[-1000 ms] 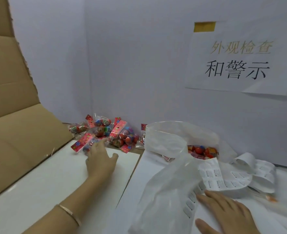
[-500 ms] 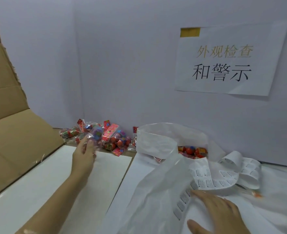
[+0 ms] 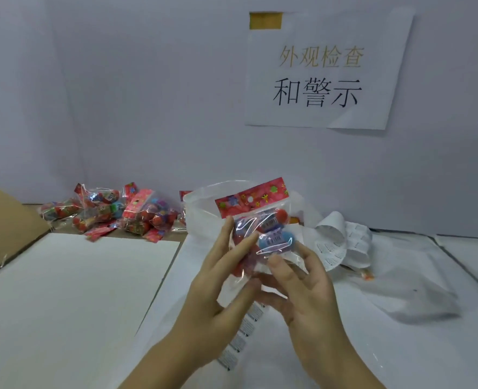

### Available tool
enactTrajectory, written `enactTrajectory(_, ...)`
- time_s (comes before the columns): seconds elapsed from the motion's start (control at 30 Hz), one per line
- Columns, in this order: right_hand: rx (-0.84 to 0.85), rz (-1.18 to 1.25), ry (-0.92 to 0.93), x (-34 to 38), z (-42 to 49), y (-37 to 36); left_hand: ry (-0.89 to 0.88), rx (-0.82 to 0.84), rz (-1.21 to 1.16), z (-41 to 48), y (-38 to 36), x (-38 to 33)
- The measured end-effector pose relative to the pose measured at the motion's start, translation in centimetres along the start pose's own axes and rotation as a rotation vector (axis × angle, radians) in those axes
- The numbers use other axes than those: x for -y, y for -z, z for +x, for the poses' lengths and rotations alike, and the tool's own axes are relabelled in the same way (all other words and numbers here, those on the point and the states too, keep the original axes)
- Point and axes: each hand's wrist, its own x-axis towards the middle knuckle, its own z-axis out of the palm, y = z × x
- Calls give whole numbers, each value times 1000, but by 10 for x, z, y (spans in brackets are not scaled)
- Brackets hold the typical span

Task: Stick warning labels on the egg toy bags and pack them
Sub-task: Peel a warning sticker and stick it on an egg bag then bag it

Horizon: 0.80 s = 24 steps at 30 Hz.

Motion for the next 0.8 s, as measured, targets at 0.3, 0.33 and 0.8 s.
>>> enactTrajectory(0.3,93,95,-140,-10,0,11,562,-163,-793,4,5,13)
enactTrajectory(0.33,119,81,-159,-12,0,10,565,-114,-818,3,4,12)
enactTrajectory(0.8,-25,-132,-119,-13,-3,9,722,-247,-852,2,3,1)
